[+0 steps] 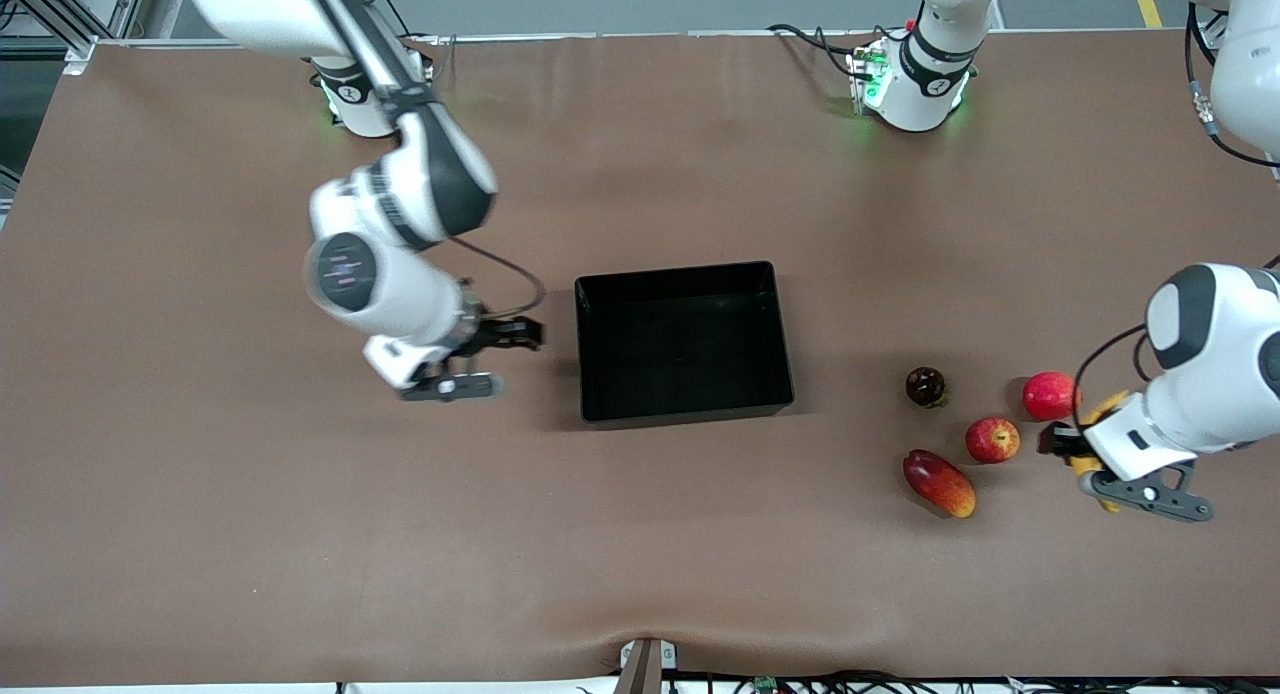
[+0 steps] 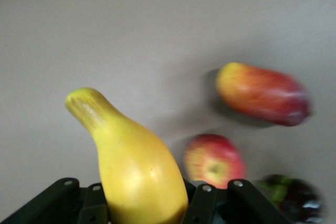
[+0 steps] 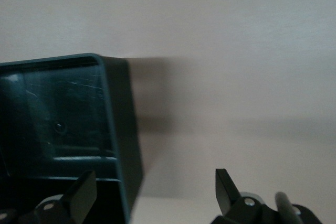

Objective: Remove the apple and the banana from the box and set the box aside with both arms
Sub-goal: 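Lift the banana out with the left gripper while the right gripper reaches the tray, then drag the tray away with the right gripper while the left gripper drops the banana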

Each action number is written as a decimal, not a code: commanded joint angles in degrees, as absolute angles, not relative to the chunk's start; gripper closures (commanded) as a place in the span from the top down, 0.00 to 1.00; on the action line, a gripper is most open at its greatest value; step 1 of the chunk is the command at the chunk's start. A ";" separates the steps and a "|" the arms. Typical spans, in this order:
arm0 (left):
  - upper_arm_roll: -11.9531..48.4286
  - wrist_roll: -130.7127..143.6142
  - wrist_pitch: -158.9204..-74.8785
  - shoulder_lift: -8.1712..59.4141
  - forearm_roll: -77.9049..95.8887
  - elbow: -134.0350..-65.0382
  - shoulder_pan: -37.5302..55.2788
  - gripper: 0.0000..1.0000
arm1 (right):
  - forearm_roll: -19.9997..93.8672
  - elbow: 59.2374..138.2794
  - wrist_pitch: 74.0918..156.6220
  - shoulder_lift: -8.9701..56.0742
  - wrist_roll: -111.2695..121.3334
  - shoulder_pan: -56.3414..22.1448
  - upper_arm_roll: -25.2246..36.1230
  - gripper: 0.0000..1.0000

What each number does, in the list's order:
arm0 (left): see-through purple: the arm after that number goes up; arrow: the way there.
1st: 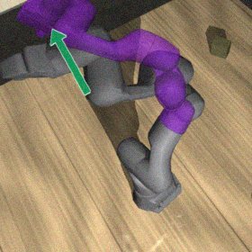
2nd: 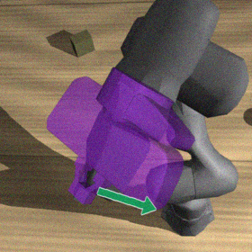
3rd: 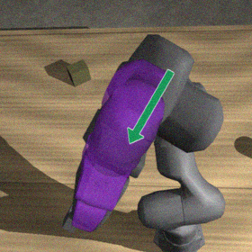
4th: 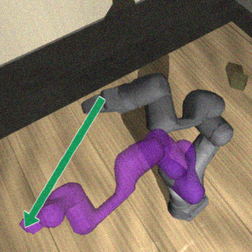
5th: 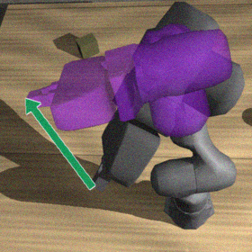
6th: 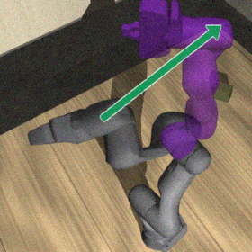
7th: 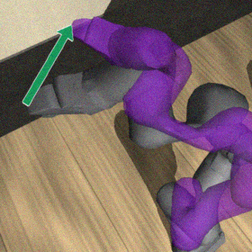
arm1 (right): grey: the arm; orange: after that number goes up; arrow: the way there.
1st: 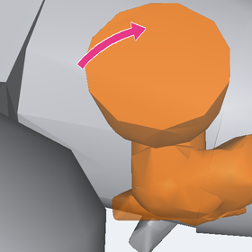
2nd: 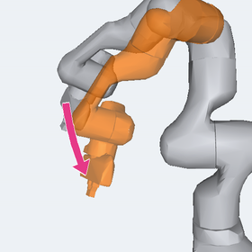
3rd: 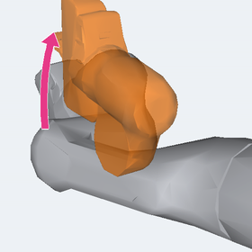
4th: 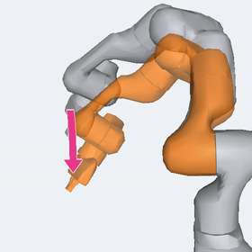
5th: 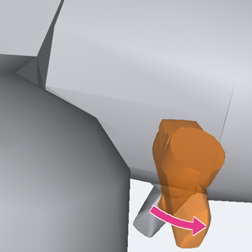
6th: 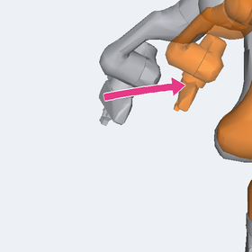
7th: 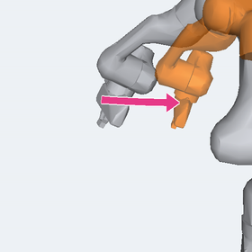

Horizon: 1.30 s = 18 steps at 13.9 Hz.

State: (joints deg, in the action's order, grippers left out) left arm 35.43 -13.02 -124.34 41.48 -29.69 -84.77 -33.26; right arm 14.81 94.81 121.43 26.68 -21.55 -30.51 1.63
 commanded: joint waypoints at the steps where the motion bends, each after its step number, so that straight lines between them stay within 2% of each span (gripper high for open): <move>1: 29.73 -26.06 -132.15 46.03 -29.71 -81.66 -32.26 0.00 | 15.91 94.39 128.38 31.45 -25.74 -34.53 2.37 1.00; 3: 28.57 -29.79 -137.88 50.25 -29.62 -79.81 -31.38 0.00 | 15.91 94.48 132.08 34.35 -25.93 -36.12 2.37 1.00; 4: 28.56 -29.53 -139.03 51.49 -29.53 -79.54 -30.77 0.00 | 15.82 94.48 132.45 35.32 -26.36 -36.38 2.37 0.93; 5: 28.39 -29.36 -139.13 51.94 -29.62 -79.54 -29.54 0.00 | 15.91 94.48 132.97 36.20 -26.89 -37.52 2.37 0.59; 6: 27.34 -29.01 -139.13 52.64 -29.27 -79.72 -28.40 0.00 | 15.82 94.40 133.33 36.47 -28.20 -38.14 2.37 0.33; 8: 26.19 -29.09 -139.13 54.48 -29.00 -79.72 -28.13 0.00 | 15.82 94.31 132.89 36.47 -31.10 -38.23 2.37 0.00; 10: 26.10 -29.00 -140.26 55.72 -29.27 -79.72 -28.21 0.01 | 15.82 94.31 132.36 36.39 -31.81 -37.88 2.37 0.00; 11: 26.10 -28.83 -140.88 56.24 -29.09 -79.72 -28.21 0.10 | 15.82 94.22 132.36 36.21 -32.08 -37.53 2.37 0.00; 12: 26.10 -28.57 -140.98 56.60 -28.83 -79.72 -28.21 0.39 | 15.82 94.31 132.19 35.95 -31.99 -37.36 2.37 0.00; 13: 26.10 -27.78 -141.24 56.86 -28.83 -79.72 -27.86 0.80 | 15.82 94.13 130.53 35.51 -31.99 -37.01 2.46 0.00; 14: 26.10 -26.56 -141.24 56.87 -28.92 -79.72 -27.60 1.00 | 15.82 93.61 127.91 35.07 -32.08 -36.91 2.63 0.00; 18: 26.28 -26.90 -141.24 55.29 -29.18 -79.63 -27.77 1.00 | 15.73 92.99 117.19 29.72 -31.38 -31.75 2.72 0.00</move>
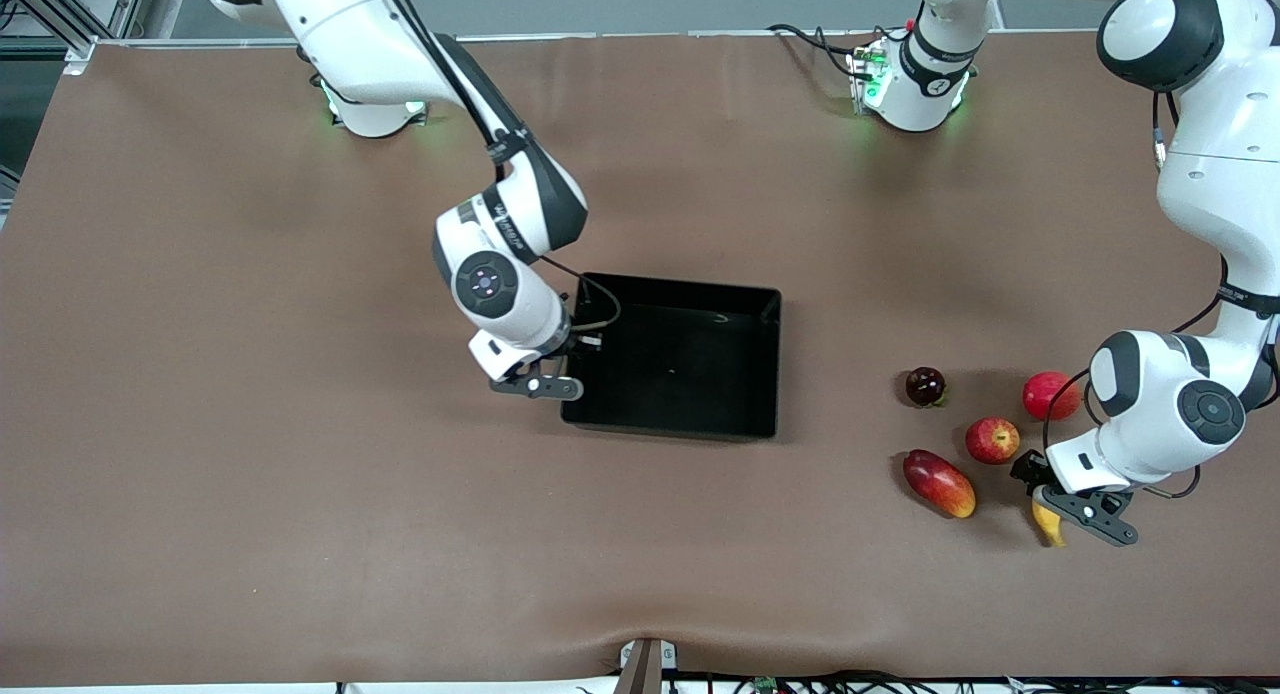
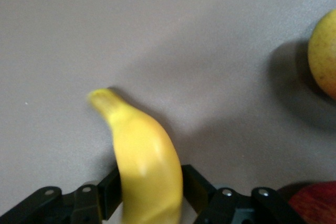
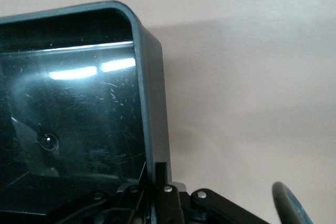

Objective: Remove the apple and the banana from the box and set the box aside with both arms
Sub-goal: 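Drag the tray away with the right gripper while the left gripper drops the banana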

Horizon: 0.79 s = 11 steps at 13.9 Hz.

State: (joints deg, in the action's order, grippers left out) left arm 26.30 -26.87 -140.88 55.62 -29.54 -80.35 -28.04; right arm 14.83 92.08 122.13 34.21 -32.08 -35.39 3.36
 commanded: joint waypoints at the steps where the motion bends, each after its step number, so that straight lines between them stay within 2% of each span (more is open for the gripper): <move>1: 26.28 -26.89 -141.24 54.50 -29.18 -79.63 -27.86 1.00 | 15.47 93.08 115.07 28.05 -31.20 -30.25 2.81 0.00; 4: 27.76 -27.25 -141.15 52.83 -29.09 -79.63 -28.91 1.00 | 15.03 93.60 108.56 24.36 -24.38 -23.15 2.90 0.00; 6: 30.92 -26.90 -139.76 49.41 -29.01 -79.98 -30.49 1.00 | 14.42 94.56 106.35 22.42 -17.79 -17.60 2.90 0.00; 8: 34.35 -26.20 -132.31 46.33 -28.92 -79.89 -32.33 1.00 | 11.70 96.06 105.91 21.19 -10.23 -12.24 2.90 0.00; 11: 37.78 -26.28 -124.13 41.06 -26.20 -80.16 -36.64 1.00 | 9.49 97.03 106.17 21.79 6.70 0.04 2.81 0.00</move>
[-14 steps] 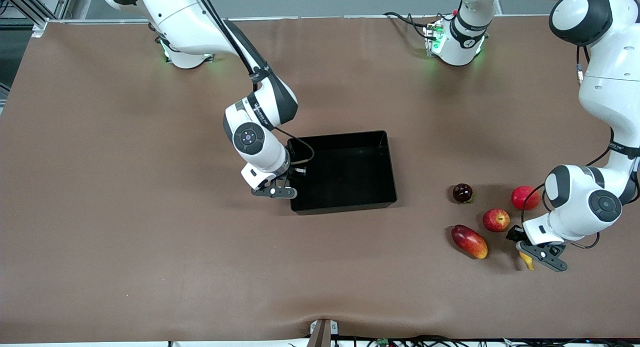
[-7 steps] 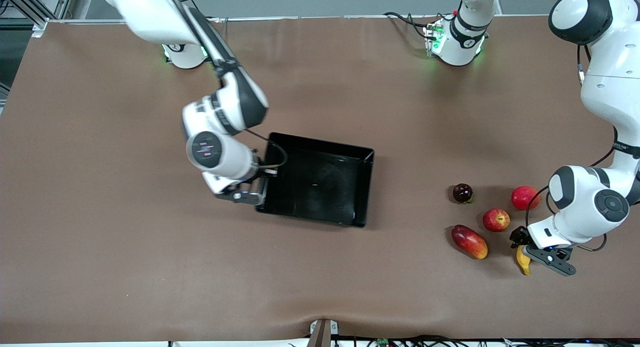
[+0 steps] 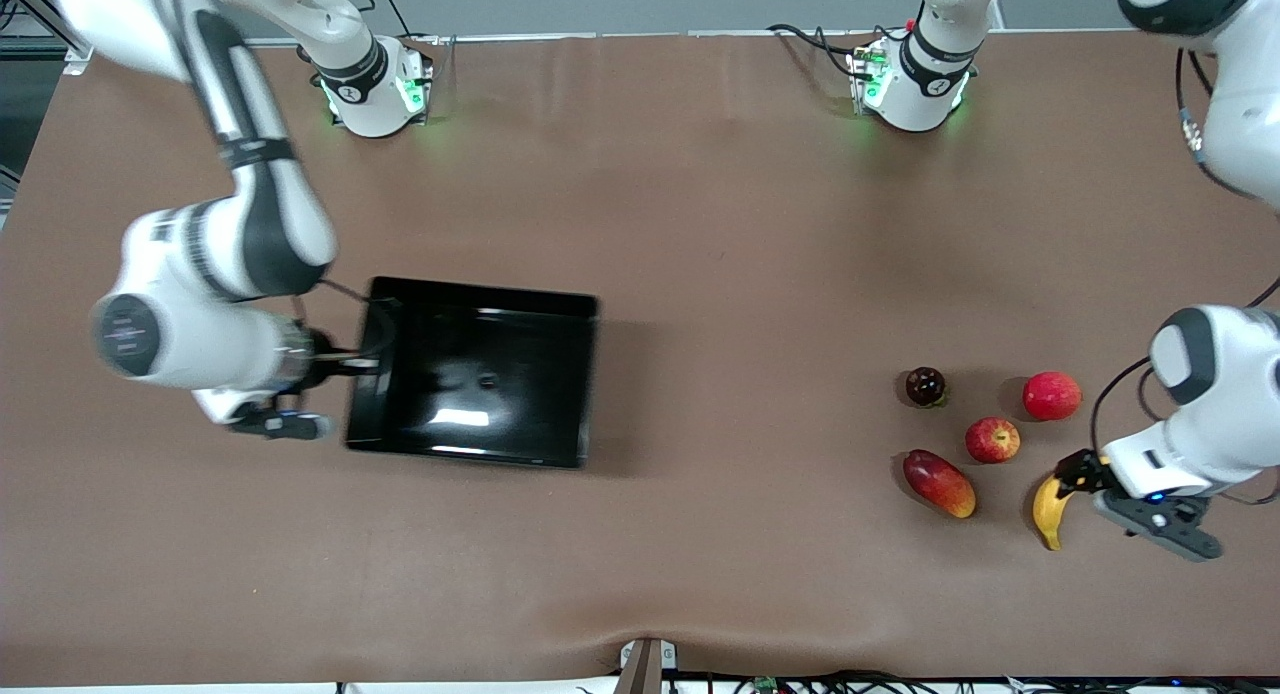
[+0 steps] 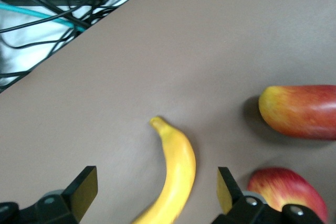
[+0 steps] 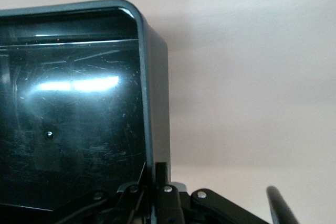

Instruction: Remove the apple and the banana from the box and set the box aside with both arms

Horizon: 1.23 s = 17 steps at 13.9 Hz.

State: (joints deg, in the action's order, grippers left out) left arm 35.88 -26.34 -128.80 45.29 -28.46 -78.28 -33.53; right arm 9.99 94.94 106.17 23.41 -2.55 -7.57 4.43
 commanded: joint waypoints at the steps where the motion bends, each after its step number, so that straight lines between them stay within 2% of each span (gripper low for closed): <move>1: 38.14 -26.19 -121.23 38.70 -24.89 -80.16 -37.09 1.00 | 9.49 96.94 106.43 22.23 11.29 3.74 2.81 0.00; 5: 38.06 -18.32 -109.10 28.59 -20.92 -80.16 -37.09 1.00 | 8.88 97.03 109.94 25.83 20.56 14.13 2.81 0.00; 7: 38.14 -13.55 -104.00 24.19 -20.40 -80.16 -37.09 1.00 | 8.88 99.56 114.41 27.42 21.53 18.53 2.73 0.00; 10: 38.14 -6.44 -94.33 19.44 -16.18 -80.16 -37.09 1.00 | 8.96 101.51 117.76 28.38 24.68 21.26 2.72 0.00; 13: 39.11 -4.57 -89.13 15.66 -15.12 -80.07 -37.44 1.00 | 9.31 101.51 119.18 30.58 27.69 22.76 2.64 0.00; 14: 39.29 -3.79 -88.25 14.95 -15.90 -79.81 -37.01 1.00 | 9.32 101.34 119.01 30.67 27.69 22.76 2.72 0.10; 15: 39.20 -3.52 -86.33 13.38 -15.56 -80.07 -37.09 1.00 | 9.40 101.08 118.74 30.76 27.60 22.76 2.72 0.90; 16: 39.03 -3.34 -84.57 11.71 -14.25 -80.76 -37.35 1.00 | 9.40 100.64 118.39 30.76 27.60 22.76 2.64 1.00; 17: 38.85 -3.34 -84.38 10.12 -11.98 -81.82 -37.35 1.00 | 9.49 99.94 117.69 30.59 27.60 22.68 2.64 1.00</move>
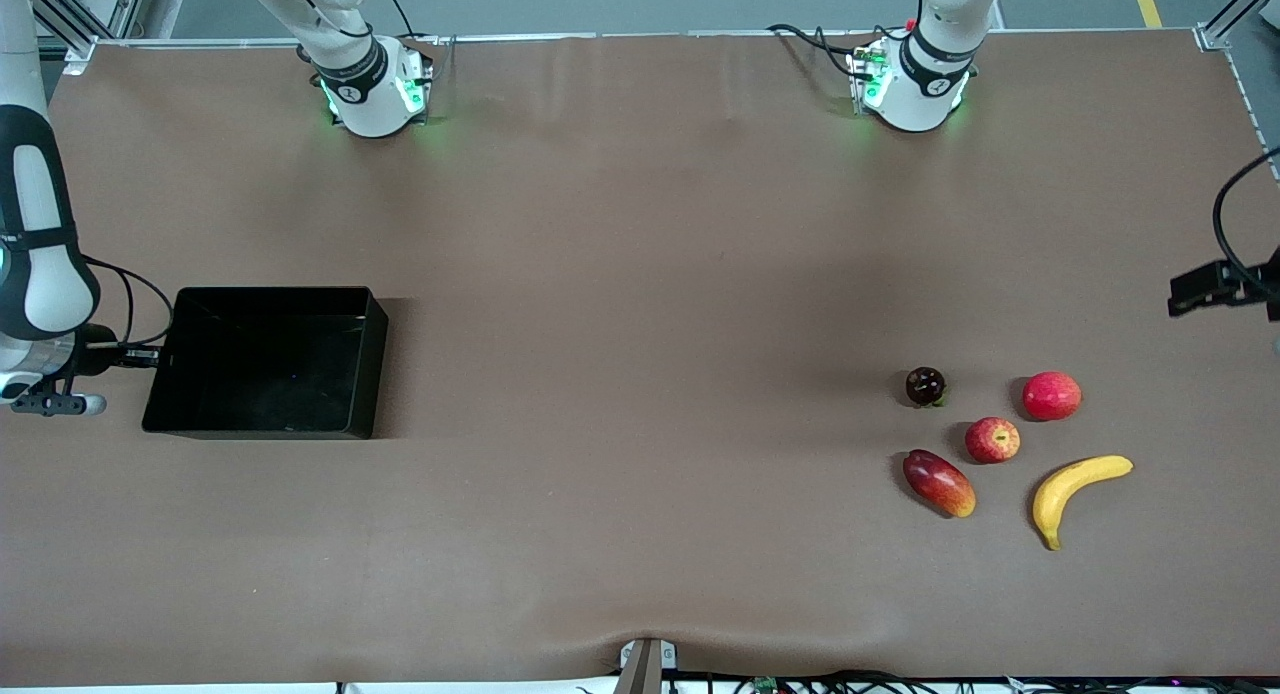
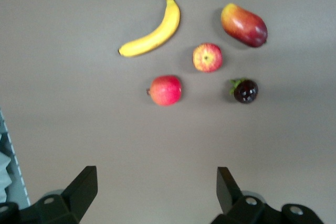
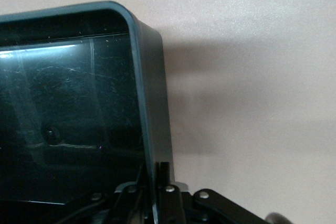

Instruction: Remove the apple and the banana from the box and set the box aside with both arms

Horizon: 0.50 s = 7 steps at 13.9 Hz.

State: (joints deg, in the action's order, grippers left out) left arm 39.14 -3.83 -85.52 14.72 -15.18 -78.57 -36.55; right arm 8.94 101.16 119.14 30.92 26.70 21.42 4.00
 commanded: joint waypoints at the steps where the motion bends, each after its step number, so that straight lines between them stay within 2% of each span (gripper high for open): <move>1: 37.98 -3.43 -84.29 8.11 -9.95 -83.31 -37.27 1.00 | 9.41 98.28 115.77 30.32 27.51 22.15 2.55 1.00; 3: 33.69 -3.25 -84.46 2.58 -8.62 -88.13 -33.26 1.00 | 9.14 91.10 107.80 29.97 27.60 20.66 2.37 1.00; 7: 14.64 -2.73 -84.11 -2.26 -3.18 -92.44 -17.97 1.00 | 7.83 76.67 95.48 29.88 29.53 14.44 2.46 1.00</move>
State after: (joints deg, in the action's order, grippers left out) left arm 22.45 -3.25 -83.88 2.38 -5.84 -87.78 -23.86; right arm 8.88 83.15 100.86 29.63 28.66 18.10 2.02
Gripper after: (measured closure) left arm 0.000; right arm 0.141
